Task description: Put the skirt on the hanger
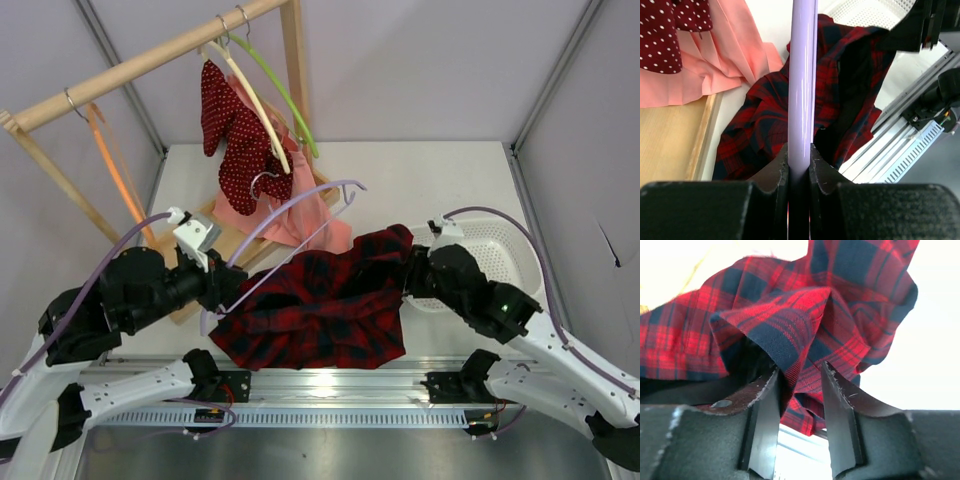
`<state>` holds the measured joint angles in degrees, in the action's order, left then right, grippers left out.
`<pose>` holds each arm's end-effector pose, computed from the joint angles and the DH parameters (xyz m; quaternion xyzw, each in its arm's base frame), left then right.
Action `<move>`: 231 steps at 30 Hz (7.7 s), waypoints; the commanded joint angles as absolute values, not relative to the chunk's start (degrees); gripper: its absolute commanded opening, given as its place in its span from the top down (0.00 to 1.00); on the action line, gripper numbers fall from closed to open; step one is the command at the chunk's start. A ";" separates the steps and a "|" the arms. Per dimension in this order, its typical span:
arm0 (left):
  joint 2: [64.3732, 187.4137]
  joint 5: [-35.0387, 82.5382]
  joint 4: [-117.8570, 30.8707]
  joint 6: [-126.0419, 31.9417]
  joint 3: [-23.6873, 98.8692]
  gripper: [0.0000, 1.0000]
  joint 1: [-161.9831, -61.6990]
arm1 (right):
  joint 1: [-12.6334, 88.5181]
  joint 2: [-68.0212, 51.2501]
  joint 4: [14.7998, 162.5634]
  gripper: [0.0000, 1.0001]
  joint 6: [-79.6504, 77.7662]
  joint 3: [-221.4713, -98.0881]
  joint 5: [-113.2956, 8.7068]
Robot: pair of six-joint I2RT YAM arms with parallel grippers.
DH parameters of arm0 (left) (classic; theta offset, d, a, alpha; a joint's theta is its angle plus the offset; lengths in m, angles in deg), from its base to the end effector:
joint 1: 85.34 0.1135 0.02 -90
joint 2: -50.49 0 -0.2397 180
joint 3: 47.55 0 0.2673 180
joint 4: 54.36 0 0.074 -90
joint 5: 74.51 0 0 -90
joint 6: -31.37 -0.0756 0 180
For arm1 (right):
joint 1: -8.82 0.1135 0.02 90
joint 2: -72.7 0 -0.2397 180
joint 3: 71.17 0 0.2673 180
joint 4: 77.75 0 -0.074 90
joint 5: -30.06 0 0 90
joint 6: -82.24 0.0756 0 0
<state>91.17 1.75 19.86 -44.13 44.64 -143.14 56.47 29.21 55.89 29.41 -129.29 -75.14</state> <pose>0.0901 -0.1094 0.4220 0.2433 0.7927 -0.2441 0.5029 0.1694 0.1564 0.2687 -0.0149 0.8681 0.2402 0.4342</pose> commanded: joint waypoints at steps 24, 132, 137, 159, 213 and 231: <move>85.82 4.68 16.53 -44.04 38.90 1.00 -143.44 | 59.44 5.30 49.55 0.28 -1.69 -153.32 -72.57; 78.70 1.60 16.97 -43.69 33.62 1.00 -143.44 | 71.22 -0.96 51.30 0.54 25.12 -147.00 -86.48; 78.52 1.34 17.32 -43.60 33.98 1.00 -143.44 | 71.13 -0.61 56.67 0.71 25.81 -144.62 -88.57; 76.86 5.02 13.37 -44.30 33.63 1.00 -143.44 | 54.96 14.16 62.11 1.00 25.91 -146.10 -69.08; 72.99 9.16 -2.63 -34.46 20.18 1.00 -143.44 | 32.46 19.08 95.87 1.00 62.21 -130.73 -55.54; 71.32 8.37 -9.66 -24.62 13.15 1.00 -143.44 | 37.73 21.02 103.78 1.00 66.07 -127.39 -69.33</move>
<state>71.28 8.61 -3.81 -27.91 13.69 -143.14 36.15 19.92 97.44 65.39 -127.11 -63.60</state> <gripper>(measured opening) 0.178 0.010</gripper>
